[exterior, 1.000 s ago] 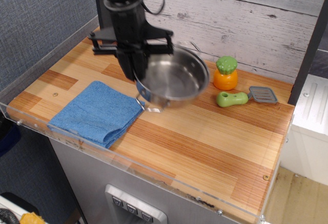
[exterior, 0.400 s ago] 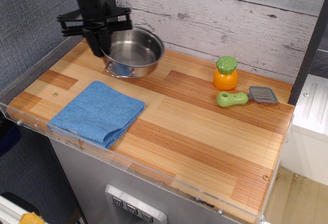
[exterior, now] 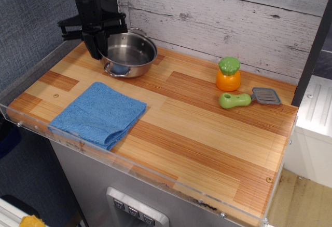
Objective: Move pot to above blue cloth.
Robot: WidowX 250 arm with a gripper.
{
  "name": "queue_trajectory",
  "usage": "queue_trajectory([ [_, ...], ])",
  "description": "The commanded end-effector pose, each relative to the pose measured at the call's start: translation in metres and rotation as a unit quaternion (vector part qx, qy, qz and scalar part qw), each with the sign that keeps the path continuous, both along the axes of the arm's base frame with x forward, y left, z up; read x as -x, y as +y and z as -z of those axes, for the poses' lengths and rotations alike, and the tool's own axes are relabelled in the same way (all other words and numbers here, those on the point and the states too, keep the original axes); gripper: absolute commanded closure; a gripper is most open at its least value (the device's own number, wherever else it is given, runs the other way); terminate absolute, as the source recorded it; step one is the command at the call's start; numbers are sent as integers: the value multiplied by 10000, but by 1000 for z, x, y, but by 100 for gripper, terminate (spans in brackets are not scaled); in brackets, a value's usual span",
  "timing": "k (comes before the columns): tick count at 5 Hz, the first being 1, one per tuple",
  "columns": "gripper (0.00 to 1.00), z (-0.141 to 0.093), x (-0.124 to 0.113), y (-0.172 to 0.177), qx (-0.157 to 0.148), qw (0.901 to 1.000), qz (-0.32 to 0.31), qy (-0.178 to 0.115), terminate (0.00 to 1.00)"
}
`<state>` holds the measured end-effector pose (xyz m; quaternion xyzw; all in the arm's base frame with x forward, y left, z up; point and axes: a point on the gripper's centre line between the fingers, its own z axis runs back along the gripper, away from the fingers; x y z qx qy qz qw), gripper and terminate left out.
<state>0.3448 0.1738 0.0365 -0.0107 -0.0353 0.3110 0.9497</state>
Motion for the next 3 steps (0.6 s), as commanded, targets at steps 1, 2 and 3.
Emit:
queue_trajectory([
  [1, 100, 8, 2, 21, -107, 9997, -203, -35, 0],
  [2, 0, 12, 9, 21, 13, 9992, -362, 140, 0],
  [3, 0, 9, 11, 20, -21, 9995, -305, 126, 0],
])
